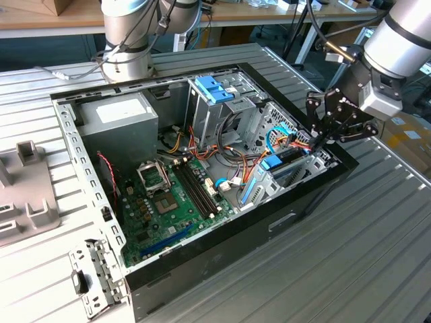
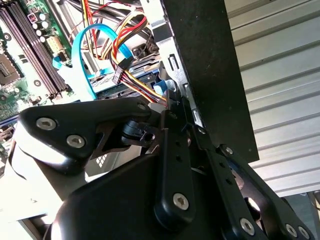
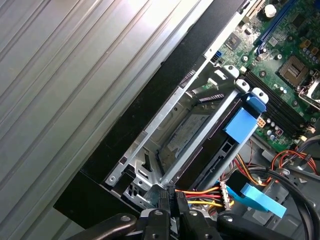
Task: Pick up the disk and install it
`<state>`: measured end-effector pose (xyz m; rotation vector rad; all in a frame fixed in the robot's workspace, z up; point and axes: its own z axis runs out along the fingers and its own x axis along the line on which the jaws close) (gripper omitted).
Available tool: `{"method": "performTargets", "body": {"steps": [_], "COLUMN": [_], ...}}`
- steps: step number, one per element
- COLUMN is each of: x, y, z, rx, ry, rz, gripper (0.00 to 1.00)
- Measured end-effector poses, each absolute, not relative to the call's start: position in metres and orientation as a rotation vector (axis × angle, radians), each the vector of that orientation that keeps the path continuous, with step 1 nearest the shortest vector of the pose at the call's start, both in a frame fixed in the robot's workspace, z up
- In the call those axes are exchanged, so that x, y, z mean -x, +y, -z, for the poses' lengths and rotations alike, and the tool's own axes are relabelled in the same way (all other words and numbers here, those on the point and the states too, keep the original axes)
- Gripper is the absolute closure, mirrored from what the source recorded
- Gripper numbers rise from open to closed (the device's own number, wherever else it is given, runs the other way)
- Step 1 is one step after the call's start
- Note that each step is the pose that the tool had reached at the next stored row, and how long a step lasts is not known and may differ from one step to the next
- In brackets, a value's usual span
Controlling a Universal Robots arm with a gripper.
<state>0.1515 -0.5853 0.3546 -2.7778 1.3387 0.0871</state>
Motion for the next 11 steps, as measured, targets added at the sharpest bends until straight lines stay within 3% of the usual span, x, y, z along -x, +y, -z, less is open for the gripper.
{"method": "performTargets", "body": {"steps": [11], "x": [-0.132], "y": [-0.583], "z": [-0.359], "rx": [2.772], "ry": [1.349], "rz": [-0.087], "gripper": [0.83]}}
